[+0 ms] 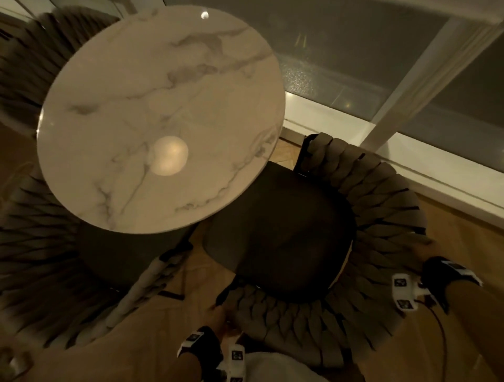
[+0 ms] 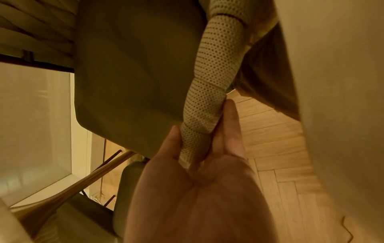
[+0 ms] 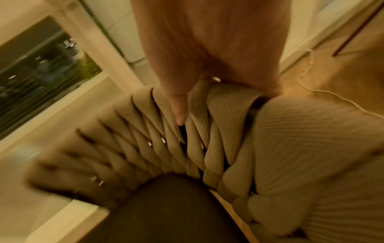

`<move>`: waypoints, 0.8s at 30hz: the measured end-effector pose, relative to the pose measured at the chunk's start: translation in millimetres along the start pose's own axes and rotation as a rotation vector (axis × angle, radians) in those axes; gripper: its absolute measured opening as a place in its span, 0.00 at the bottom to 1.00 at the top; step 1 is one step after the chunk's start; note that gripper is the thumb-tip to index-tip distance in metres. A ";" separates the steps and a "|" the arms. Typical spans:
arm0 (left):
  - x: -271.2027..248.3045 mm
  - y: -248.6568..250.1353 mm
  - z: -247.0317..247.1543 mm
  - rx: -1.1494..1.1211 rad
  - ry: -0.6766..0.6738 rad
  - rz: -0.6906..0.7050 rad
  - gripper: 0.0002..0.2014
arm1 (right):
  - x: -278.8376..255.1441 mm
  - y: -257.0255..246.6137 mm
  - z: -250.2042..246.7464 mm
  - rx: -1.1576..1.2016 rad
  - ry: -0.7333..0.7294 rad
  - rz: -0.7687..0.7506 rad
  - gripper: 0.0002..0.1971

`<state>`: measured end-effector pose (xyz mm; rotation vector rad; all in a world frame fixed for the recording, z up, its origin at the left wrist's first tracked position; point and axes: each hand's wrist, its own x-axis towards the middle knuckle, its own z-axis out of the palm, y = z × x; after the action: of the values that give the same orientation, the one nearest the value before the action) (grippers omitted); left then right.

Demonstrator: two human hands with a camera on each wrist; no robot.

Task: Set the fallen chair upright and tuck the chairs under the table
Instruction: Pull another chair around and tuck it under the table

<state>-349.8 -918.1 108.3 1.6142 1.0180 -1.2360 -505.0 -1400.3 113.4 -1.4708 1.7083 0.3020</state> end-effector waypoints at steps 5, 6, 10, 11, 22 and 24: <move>1.7 1.9 -8.3 0.048 -0.002 -0.004 0.18 | 14.4 39.0 -1.3 -0.058 0.129 0.022 0.21; 0.1 5.6 -10.3 0.063 -0.001 0.010 0.19 | 11.7 53.6 -0.6 -0.047 0.143 0.094 0.22; -10.4 33.1 -5.5 0.104 -0.019 0.085 0.11 | -6.0 81.3 -3.7 0.031 0.205 0.226 0.23; -8.0 41.8 -2.2 0.115 -0.015 0.082 0.11 | -7.5 82.0 -3.7 0.043 0.223 0.219 0.23; 12.5 85.8 -8.6 0.089 0.029 0.114 0.24 | -0.1 2.3 18.0 0.269 0.120 0.066 0.30; 15.5 92.3 -14.3 0.063 0.020 0.134 0.24 | 8.2 -7.1 22.6 0.291 0.104 0.035 0.29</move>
<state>-256.2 -932.1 108.5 1.7177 0.8760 -1.1734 -488.5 -1393.2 95.9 -1.2612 1.7776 -0.0072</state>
